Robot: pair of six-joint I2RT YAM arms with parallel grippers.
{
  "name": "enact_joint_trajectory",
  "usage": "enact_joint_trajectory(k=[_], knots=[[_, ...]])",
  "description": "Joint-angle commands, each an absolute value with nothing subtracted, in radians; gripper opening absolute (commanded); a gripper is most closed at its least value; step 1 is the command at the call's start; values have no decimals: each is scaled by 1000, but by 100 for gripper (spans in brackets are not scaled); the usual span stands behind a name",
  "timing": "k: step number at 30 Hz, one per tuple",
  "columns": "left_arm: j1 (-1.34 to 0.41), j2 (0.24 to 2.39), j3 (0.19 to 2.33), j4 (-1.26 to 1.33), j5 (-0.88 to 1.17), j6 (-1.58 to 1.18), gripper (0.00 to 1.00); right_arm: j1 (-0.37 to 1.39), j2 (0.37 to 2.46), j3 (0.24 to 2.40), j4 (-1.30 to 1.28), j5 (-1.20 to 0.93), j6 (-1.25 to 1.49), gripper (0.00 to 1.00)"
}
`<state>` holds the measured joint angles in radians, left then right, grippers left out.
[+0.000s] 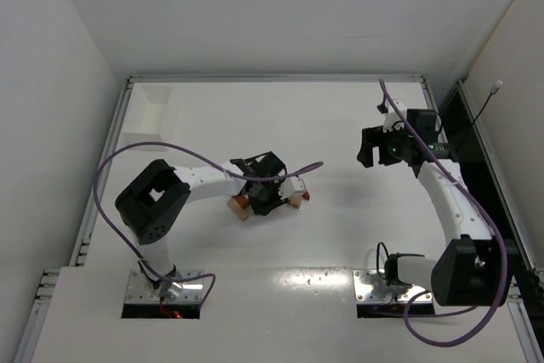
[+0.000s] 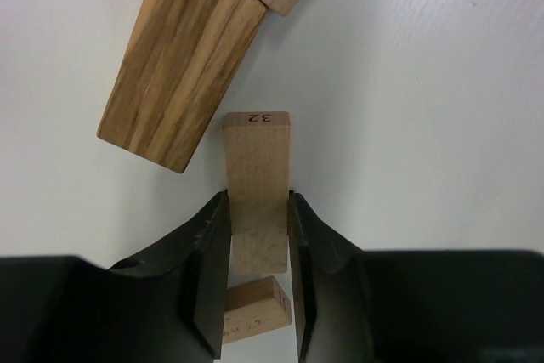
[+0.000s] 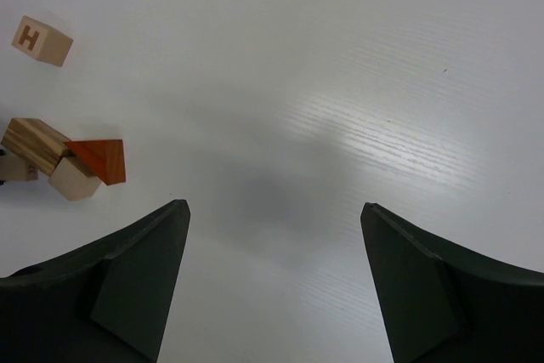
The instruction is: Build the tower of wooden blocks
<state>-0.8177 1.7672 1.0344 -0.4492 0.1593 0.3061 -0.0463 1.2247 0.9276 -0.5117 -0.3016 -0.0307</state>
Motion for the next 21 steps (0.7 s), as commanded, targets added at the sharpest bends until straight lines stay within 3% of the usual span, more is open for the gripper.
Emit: enact_joint_trajectory(k=[1, 10, 17, 21], knots=[[-830, 1792, 1054, -468, 193, 308, 0, -64, 1201, 923, -500, -334, -38, 79], [-663, 1464, 1054, -543, 160, 131, 0, 73, 1232, 969, -498, -615, -122, 72], [-479, 1353, 1106, -641, 58, 30, 0, 388, 1446, 1171, -606, -663, -299, 68], [-339, 1344, 1138, -630, 32, -34, 0, 595, 1603, 1291, -669, -739, -362, 57]])
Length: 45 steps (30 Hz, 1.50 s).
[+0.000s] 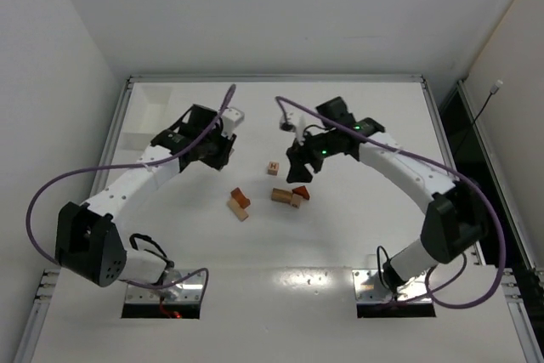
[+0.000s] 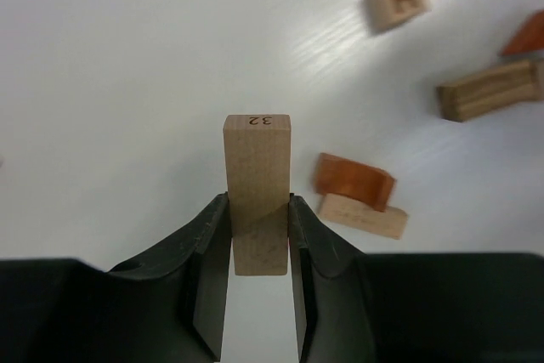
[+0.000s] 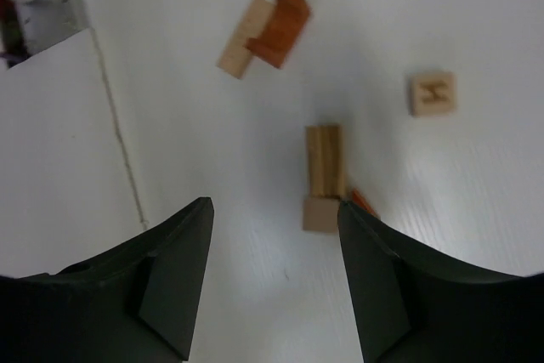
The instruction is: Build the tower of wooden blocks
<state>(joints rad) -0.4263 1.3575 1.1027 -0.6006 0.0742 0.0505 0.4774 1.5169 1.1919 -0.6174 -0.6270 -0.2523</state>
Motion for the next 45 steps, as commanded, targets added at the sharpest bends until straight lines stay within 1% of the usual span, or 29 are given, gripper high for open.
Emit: enact_joint_trajectory(k=[1, 3, 7, 10, 11, 15, 19, 25, 26, 28, 30, 34, 37, 42, 45], knots=[[-316, 1344, 1152, -630, 32, -34, 0, 627, 1633, 1311, -679, -776, -380, 57], [-247, 1344, 1163, -630, 32, -43, 0, 717, 1713, 1359, -690, -785, -419, 57], [-146, 1344, 1187, -630, 3, -43, 0, 830, 1859, 1468, -742, -813, -454, 57], [-77, 1344, 1200, -630, -6, -43, 0, 859, 1956, 1537, -759, -822, -365, 57], [-60, 1344, 1209, -630, -6, -43, 0, 859, 2026, 1554, -759, -822, -335, 57], [0, 1344, 1220, -630, -8, -52, 0, 859, 2181, 1623, -808, -848, -207, 55], [11, 1344, 1220, -630, -8, -52, 0, 859, 2261, 1632, -799, -848, -86, 54], [20, 1353, 1210, -630, -8, -52, 0, 859, 2261, 1577, -684, -784, 15, 53], [20, 1353, 1210, -630, -8, -52, 0, 859, 2261, 1565, -669, -755, 47, 56], [20, 1362, 1210, -621, 6, -61, 0, 859, 2252, 1565, -643, -744, 70, 58], [20, 1371, 1210, -621, 18, -61, 0, 859, 2252, 1565, -608, -681, 97, 60], [20, 1381, 1221, -621, 18, -61, 0, 859, 2223, 1585, -582, -475, 109, 60], [20, 1381, 1221, -621, 18, -51, 0, 868, 2209, 1598, -571, -360, 109, 61], [20, 1381, 1230, -621, 18, -41, 0, 890, 2209, 1641, -601, -233, 71, 61], [20, 1381, 1230, -612, 18, -41, 0, 890, 2227, 1651, -611, -233, 71, 61]])
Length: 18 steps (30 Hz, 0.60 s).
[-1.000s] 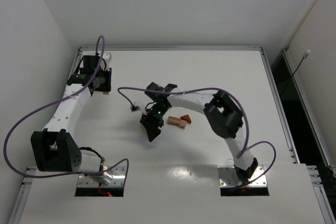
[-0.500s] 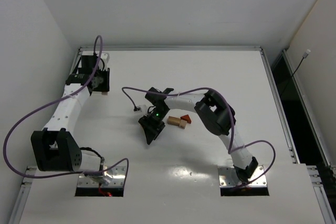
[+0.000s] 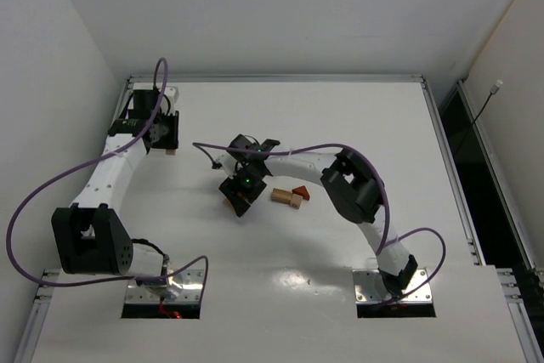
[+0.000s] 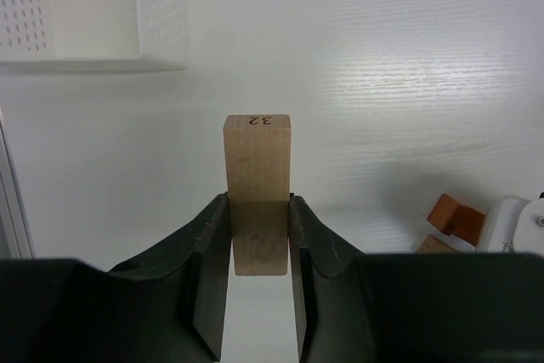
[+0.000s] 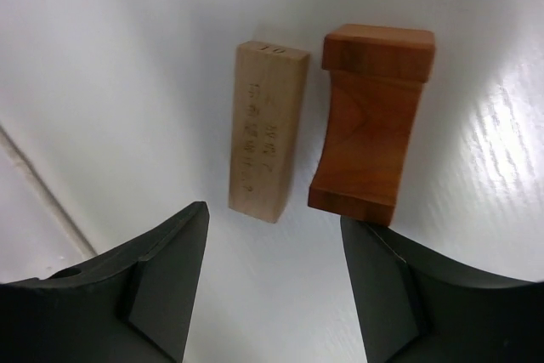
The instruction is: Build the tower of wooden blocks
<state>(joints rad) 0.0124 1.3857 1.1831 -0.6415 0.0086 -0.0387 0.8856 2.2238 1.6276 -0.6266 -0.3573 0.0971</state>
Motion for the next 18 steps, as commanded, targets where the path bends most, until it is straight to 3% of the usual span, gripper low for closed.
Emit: enact_joint_trajectory(k=[1, 18], knots=[[20, 1381, 1221, -612, 18, -41, 0, 890, 2227, 1661, -611, -233, 71, 61], [20, 1390, 1212, -603, 9, -41, 0, 1032, 2240, 1680, -563, -172, 121, 61]])
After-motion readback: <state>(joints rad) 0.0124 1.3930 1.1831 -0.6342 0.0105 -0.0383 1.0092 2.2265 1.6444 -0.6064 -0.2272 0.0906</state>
